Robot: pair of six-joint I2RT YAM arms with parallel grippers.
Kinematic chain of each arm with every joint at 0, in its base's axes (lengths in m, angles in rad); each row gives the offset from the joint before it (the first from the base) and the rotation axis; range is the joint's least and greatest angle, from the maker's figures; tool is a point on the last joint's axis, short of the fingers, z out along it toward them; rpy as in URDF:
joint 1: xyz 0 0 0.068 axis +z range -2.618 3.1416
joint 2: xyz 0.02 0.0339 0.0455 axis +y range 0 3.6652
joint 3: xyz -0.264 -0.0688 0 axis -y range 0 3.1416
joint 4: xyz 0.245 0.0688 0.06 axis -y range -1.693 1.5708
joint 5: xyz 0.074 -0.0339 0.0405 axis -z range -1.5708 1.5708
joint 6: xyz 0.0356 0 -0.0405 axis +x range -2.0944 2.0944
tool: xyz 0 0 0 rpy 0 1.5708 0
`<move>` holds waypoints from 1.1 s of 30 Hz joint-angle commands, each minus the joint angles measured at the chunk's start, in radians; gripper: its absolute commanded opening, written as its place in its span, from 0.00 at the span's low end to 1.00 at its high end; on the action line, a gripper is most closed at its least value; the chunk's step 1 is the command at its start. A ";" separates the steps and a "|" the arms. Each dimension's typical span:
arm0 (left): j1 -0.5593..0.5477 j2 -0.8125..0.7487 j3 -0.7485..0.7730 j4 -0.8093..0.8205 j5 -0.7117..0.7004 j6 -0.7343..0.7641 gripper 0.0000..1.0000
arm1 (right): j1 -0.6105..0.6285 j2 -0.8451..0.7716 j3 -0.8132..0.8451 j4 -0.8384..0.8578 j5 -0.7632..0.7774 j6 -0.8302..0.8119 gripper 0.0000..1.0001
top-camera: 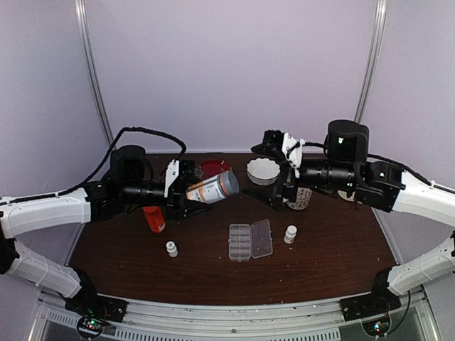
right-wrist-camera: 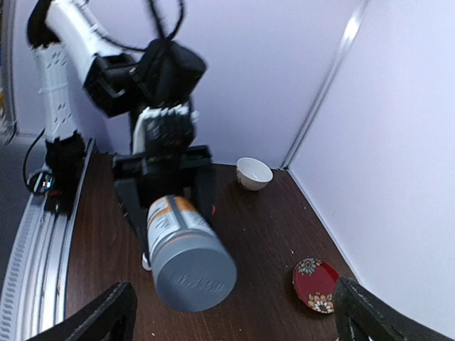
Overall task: Sort the pills into containers
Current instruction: Unscrew the lid of the pill bottle.
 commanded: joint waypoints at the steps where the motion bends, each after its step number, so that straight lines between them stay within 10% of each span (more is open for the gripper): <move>1: 0.000 -0.031 -0.010 0.095 -0.069 0.005 0.02 | -0.020 0.039 0.177 -0.205 0.260 0.410 1.00; 15: 0.000 -0.030 -0.005 0.078 -0.130 0.049 0.02 | -0.069 0.209 0.231 -0.160 -0.286 0.858 1.00; 33: 0.000 -0.024 -0.006 0.072 -0.124 0.061 0.02 | -0.072 0.318 0.323 -0.174 -0.272 0.900 0.74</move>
